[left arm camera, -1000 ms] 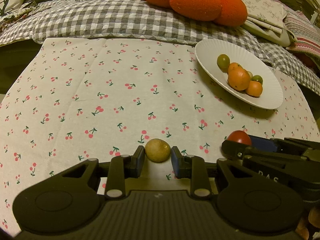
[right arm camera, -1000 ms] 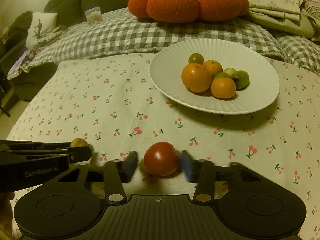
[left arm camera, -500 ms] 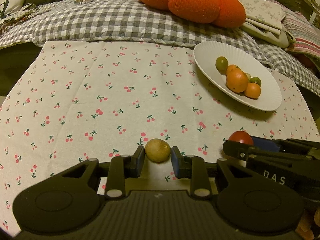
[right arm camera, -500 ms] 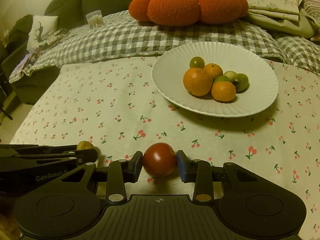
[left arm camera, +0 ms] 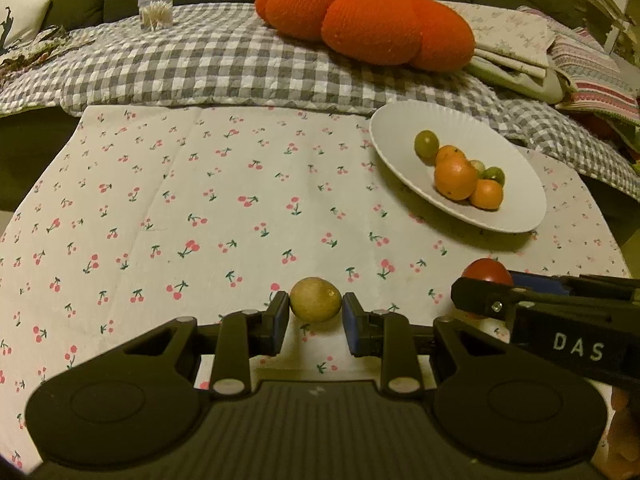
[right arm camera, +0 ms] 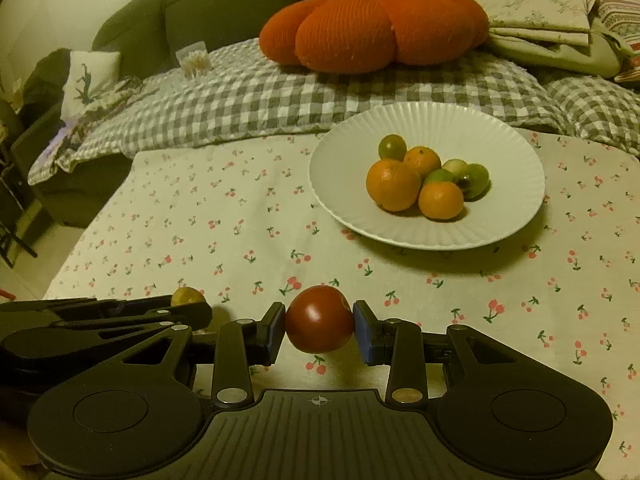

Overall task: Organize fruits
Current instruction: 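Carry both fruits over the plate and open both tools to release them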

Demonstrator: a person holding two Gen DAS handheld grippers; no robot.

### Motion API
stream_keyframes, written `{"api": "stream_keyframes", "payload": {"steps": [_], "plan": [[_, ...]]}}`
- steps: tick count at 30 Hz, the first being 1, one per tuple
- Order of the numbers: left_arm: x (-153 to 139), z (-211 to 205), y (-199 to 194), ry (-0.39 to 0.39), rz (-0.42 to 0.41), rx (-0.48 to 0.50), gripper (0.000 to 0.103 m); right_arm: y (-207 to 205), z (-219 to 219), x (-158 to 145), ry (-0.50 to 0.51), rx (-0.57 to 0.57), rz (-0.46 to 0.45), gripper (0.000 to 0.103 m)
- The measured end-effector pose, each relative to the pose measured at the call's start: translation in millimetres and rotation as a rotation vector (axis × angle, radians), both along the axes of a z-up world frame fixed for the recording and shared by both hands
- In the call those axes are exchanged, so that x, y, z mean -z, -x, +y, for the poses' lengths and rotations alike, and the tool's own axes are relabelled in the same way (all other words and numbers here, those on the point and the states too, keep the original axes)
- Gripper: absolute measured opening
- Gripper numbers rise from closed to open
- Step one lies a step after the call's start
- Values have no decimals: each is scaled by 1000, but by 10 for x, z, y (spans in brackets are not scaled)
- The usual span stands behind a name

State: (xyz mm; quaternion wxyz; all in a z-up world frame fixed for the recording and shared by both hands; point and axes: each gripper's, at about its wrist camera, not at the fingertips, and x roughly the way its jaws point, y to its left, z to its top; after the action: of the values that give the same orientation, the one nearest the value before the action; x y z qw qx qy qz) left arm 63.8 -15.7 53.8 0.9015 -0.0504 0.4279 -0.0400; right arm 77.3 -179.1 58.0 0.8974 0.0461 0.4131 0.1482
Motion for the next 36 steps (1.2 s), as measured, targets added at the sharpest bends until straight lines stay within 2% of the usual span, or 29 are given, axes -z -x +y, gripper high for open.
{"api": "stream_keyframes", "payload": {"steps": [20, 29, 36], "plan": [[-163, -149, 4, -24, -90, 52, 27, 116, -304, -297, -64, 54, -47, 35], [-246, -203, -109, -8, -115, 70, 27, 95, -483, -359, -82, 100, -57, 35], [-274, -290, -221, -30, -146, 103, 27, 60, -640, -391, -90, 142, -64, 35]]}}
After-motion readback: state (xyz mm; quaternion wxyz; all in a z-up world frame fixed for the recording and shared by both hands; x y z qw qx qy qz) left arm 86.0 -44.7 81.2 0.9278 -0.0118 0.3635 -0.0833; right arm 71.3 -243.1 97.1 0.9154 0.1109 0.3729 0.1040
